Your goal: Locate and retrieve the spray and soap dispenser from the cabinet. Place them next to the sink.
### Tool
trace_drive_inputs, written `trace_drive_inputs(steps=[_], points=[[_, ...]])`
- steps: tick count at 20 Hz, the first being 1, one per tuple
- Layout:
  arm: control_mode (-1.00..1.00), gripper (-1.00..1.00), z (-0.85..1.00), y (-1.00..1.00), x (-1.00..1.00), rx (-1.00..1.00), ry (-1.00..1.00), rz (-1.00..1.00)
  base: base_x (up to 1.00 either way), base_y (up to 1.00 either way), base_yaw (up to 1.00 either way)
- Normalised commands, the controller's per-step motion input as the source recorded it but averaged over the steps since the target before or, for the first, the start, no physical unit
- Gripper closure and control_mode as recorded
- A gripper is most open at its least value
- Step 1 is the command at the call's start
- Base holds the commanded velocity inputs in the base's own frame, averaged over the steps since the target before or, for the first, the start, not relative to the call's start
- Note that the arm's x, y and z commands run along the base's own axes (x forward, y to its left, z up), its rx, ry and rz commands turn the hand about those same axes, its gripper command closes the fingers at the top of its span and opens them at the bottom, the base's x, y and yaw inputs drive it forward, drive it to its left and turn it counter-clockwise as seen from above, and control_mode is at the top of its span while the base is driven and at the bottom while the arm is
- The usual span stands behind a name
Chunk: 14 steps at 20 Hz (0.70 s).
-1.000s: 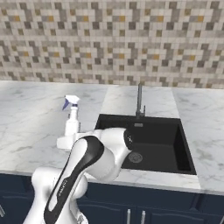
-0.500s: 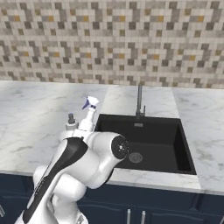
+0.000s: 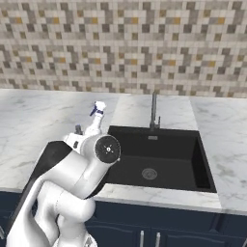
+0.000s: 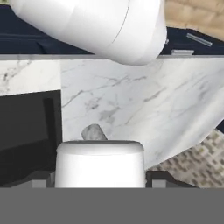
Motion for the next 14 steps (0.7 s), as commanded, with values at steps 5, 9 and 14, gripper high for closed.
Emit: trace_drive_inputs(steps=[5,9,14], points=[[-1.00,1.00,-0.18,0.35,-0.03,-0.09,-0.05,-0.30,0.00,0.00,0.00],[-1.00,1.00,-0.17,0.23,0.04,-0.01,-0.07,-0.41,0.00,0.00,0.00],[-1.00,1.00,-0.04,0.61,-0.20,-0.06,-0.10,-0.20,0.00,0.00,0.00]])
